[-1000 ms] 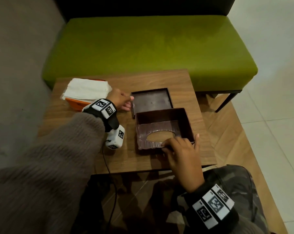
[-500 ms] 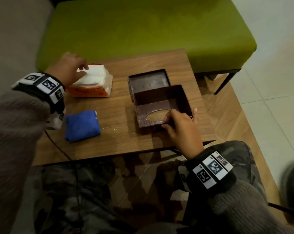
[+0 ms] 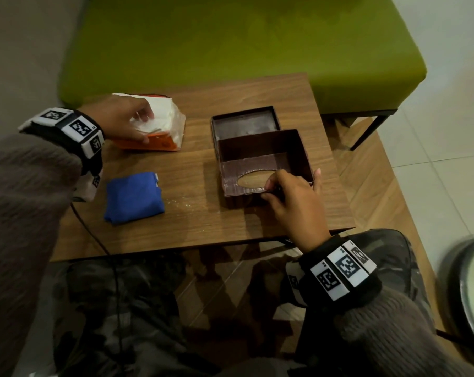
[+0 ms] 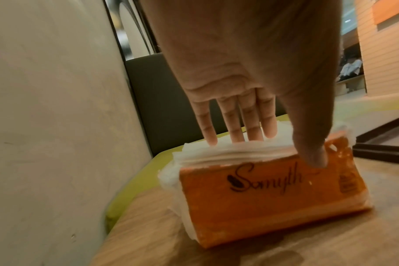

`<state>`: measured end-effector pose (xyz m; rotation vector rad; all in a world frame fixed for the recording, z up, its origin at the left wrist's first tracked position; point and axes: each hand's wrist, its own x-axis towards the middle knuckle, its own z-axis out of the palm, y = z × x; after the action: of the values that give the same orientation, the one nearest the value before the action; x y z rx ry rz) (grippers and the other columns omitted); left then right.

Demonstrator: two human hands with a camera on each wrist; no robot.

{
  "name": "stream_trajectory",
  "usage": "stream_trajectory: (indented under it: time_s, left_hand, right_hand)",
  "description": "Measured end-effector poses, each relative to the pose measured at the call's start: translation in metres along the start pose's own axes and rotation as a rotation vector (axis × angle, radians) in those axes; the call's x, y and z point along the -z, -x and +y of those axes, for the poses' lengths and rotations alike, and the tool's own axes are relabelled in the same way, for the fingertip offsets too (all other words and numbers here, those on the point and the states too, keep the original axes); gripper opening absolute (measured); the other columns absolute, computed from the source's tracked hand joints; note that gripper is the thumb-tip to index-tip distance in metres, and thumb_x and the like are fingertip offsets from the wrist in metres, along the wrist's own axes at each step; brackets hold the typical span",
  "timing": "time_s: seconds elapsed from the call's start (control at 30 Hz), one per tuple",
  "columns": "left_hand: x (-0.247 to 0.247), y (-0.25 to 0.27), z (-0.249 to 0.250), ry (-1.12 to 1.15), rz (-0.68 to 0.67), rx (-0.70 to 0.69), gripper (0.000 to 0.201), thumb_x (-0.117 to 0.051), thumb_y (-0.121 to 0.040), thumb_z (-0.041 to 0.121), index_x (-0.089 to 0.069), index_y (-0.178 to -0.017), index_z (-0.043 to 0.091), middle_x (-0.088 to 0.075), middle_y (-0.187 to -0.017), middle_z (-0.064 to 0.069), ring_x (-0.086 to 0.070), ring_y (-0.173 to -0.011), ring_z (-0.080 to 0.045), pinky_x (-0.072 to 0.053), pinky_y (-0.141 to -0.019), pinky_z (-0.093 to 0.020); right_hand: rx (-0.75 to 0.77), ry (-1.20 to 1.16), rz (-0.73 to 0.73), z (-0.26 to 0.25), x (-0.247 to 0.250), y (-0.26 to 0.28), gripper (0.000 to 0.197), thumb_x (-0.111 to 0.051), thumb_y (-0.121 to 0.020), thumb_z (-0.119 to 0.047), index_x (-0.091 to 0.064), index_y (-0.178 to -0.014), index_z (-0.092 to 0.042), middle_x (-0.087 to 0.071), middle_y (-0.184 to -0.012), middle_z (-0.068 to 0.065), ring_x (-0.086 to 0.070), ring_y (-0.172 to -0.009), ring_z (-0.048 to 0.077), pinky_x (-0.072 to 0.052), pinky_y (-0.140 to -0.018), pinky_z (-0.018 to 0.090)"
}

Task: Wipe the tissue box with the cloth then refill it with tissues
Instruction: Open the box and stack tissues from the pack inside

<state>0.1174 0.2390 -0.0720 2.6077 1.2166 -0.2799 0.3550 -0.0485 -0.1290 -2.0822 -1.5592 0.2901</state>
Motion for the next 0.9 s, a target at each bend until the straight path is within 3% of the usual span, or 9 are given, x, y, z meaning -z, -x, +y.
stream_trajectory:
  time_s: [0.23,0.43,0.67,0.77,0.9]
  left_hand:
    - [-0.006,-0.004,0.007,-0.042,0.048,0.038,0.040,-0.080,-0.070,0.013,-0.059,-0.103,0.004,-0.062,-0.110,-0.017,-0.057,-0.100,-0.033,-0.044,-0.083,-0.038]
    - [-0.001,-0.001,-0.003,-0.008,0.030,0.010,0.021,-0.070,-0.080,0.020,-0.063,-0.099,0.015,-0.066,-0.108,-0.007,-0.061,-0.099,-0.027,-0.045,-0.085,-0.036]
    - [-0.005,-0.006,0.001,-0.058,0.042,0.025,0.033,-0.077,-0.072,0.012,-0.063,-0.102,0.010,-0.064,-0.106,-0.012,-0.057,-0.098,-0.031,-0.043,-0.081,-0.035]
    - [-0.006,-0.010,0.002,-0.101,0.045,0.038,0.026,-0.073,-0.075,0.011,-0.063,-0.099,0.012,-0.065,-0.105,-0.010,-0.058,-0.096,-0.030,-0.041,-0.078,-0.033]
    - [-0.005,-0.014,0.001,-0.130,0.045,0.056,0.023,-0.074,-0.075,0.013,-0.063,-0.094,0.009,-0.066,-0.102,-0.014,-0.058,-0.095,-0.033,-0.047,-0.078,-0.039]
  right_hand:
    - [-0.022,0.027,-0.026,-0.011,-0.002,-0.007,0.012,-0.062,-0.090,-0.024,-0.056,-0.099,-0.020,-0.064,-0.096,-0.007,-0.059,-0.102,0.014,0.000,-0.117,0.048]
    - [-0.018,0.006,-0.005,-0.011,-0.003,-0.007,0.011,-0.063,-0.089,-0.024,-0.057,-0.098,-0.021,-0.064,-0.094,-0.009,-0.059,-0.099,0.013,0.001,-0.117,0.045]
    - [-0.022,0.011,-0.016,-0.014,-0.004,-0.009,0.010,-0.062,-0.090,-0.025,-0.056,-0.098,-0.023,-0.063,-0.094,-0.010,-0.058,-0.099,0.011,0.002,-0.117,0.044]
    - [-0.021,0.009,-0.022,-0.015,-0.005,-0.010,0.010,-0.062,-0.090,-0.026,-0.056,-0.098,-0.023,-0.062,-0.094,-0.012,-0.058,-0.099,0.010,0.002,-0.117,0.045]
    - [-0.013,0.002,-0.022,-0.016,-0.007,-0.011,0.010,-0.062,-0.090,-0.025,-0.056,-0.097,-0.023,-0.061,-0.093,-0.012,-0.058,-0.098,0.011,0.001,-0.117,0.045]
